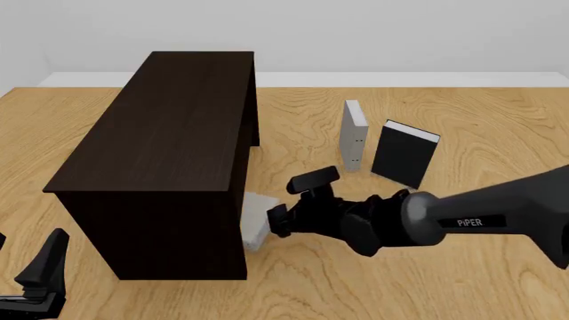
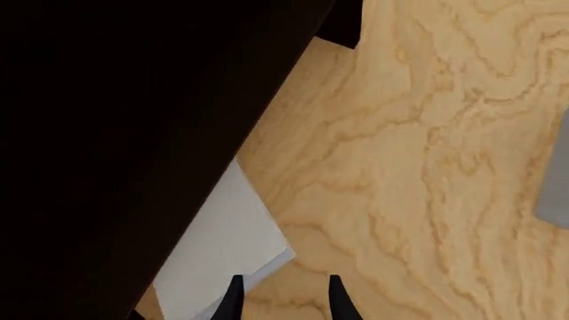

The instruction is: Pick up the book on the right and place it under the cabinet shelf.

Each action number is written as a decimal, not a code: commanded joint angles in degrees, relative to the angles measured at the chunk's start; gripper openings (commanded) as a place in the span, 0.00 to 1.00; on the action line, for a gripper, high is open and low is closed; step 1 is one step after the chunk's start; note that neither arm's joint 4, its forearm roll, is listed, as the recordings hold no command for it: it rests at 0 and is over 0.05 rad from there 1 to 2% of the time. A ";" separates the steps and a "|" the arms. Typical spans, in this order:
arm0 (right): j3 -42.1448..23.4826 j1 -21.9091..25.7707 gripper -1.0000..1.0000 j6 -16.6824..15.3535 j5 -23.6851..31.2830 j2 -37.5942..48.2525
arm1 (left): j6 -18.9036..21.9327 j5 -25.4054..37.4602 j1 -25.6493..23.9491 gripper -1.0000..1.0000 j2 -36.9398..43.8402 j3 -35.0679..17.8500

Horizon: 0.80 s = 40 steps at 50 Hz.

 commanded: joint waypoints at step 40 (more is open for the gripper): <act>2.60 -1.20 1.00 1.70 -0.86 -5.42 | 0.01 0.02 0.03 1.00 0.04 -0.03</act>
